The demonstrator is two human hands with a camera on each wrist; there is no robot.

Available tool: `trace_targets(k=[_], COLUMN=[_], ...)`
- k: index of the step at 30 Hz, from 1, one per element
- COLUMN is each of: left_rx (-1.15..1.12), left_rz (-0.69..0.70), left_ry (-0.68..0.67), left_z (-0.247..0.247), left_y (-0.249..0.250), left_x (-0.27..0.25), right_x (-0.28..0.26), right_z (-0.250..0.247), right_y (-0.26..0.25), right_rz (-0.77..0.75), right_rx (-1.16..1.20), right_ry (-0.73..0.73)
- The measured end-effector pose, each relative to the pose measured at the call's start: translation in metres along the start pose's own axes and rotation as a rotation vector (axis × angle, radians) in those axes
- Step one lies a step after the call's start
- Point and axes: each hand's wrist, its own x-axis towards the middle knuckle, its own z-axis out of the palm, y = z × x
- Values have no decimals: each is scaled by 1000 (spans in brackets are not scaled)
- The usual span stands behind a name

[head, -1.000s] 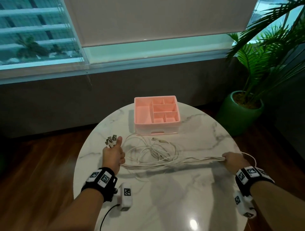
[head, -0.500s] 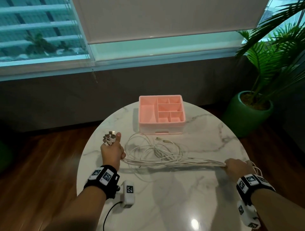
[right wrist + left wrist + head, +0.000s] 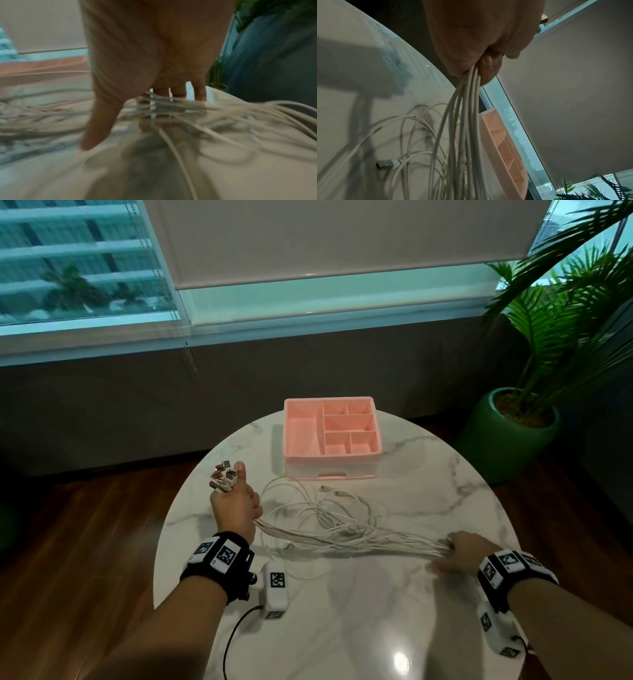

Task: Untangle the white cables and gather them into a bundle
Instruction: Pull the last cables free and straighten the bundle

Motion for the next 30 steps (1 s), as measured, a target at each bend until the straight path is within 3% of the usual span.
trace_targets(k=[7,11,15,18,23,27,30], left_rx=[46,70,101,111,114,13,-118], left_rz=[-37,-58,-78,-96,-105,-129,-210], left_ry=[-55,-148,-151,-147,-238,-338,-370], left_z=[-2,-9,-15,-17,-11,2,10], left_y=[-4,-8,-9,-7,-5,3,12], left_x=[2,0,-4,-6,-10,-17,-18], right_x=[6,16,23,22,-13,-49,-67], right_z=[-38,-39,-23,-26,-80,-114,-108], right_y=[-78,-125,-155,-167,-206,-235,-243], right_rz=[-291,-309,-307,-344,-503,-726,-799], right_rx=[257,385,471,575,1058,1098,1026], right_ry=[146,201,130,173,276,269,222])
